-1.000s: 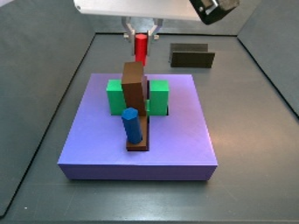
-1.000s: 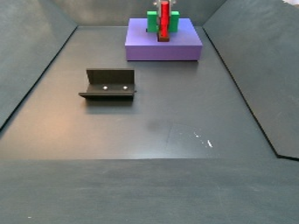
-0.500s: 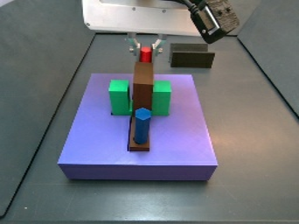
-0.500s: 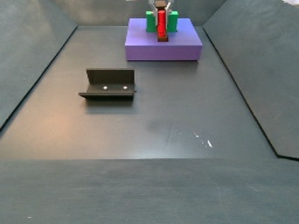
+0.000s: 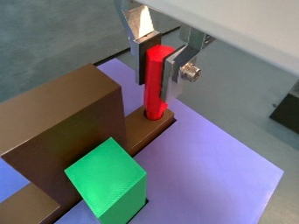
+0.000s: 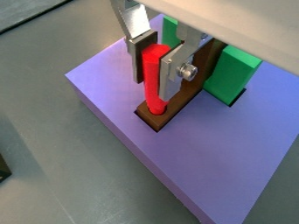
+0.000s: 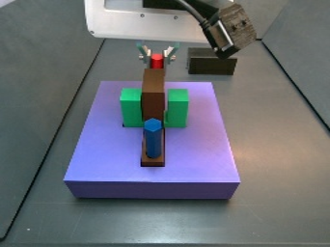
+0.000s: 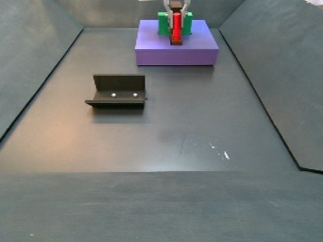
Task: Pick up the red object. Move up. Move to above the board. Insert the red object.
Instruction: Insert the red object.
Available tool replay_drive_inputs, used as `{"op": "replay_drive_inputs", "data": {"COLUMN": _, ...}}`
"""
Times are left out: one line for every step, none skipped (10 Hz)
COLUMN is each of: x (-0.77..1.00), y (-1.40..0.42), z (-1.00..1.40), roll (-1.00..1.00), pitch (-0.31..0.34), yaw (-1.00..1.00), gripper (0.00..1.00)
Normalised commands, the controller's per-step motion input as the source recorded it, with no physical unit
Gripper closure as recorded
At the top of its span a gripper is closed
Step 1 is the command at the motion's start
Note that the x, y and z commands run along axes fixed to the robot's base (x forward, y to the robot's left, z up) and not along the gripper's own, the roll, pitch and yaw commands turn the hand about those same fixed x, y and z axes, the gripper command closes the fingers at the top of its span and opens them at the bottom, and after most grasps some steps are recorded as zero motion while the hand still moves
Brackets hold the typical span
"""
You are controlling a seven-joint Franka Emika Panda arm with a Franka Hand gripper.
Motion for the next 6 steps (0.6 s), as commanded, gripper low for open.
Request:
{"op": "replay_drive_inputs", "data": {"x": 0.01, "y": 0.0, "z": -0.69, "roll": 0.0, "pitch": -0.019, "yaw": -0.06, "gripper": 1.0}}
{"op": "replay_drive_inputs", "data": {"x": 0.07, "y": 0.0, "z": -1.0, "roll": -0.05, "pitch": -0.004, "yaw": -0.11, "gripper": 1.0}}
{"op": "replay_drive_inputs", "data": {"x": 0.1, "y": 0.0, "z": -1.0, "roll": -0.05, "pitch": 0.0, "yaw": -0.16, "gripper": 1.0}}
{"op": "replay_drive_inputs", "data": {"x": 0.1, "y": 0.0, "z": -1.0, "roll": -0.06, "pitch": 0.0, "yaw": -0.15, "gripper": 1.0}}
{"op": "replay_drive_inputs", "data": {"x": 0.06, "y": 0.0, "z": -0.05, "roll": -0.05, "pitch": 0.0, "yaw": -0.02, "gripper": 1.0}}
{"op": "replay_drive_inputs", "data": {"x": 0.0, "y": 0.0, "z": 0.0, "roll": 0.0, "pitch": 0.0, "yaw": 0.0, "gripper": 1.0}}
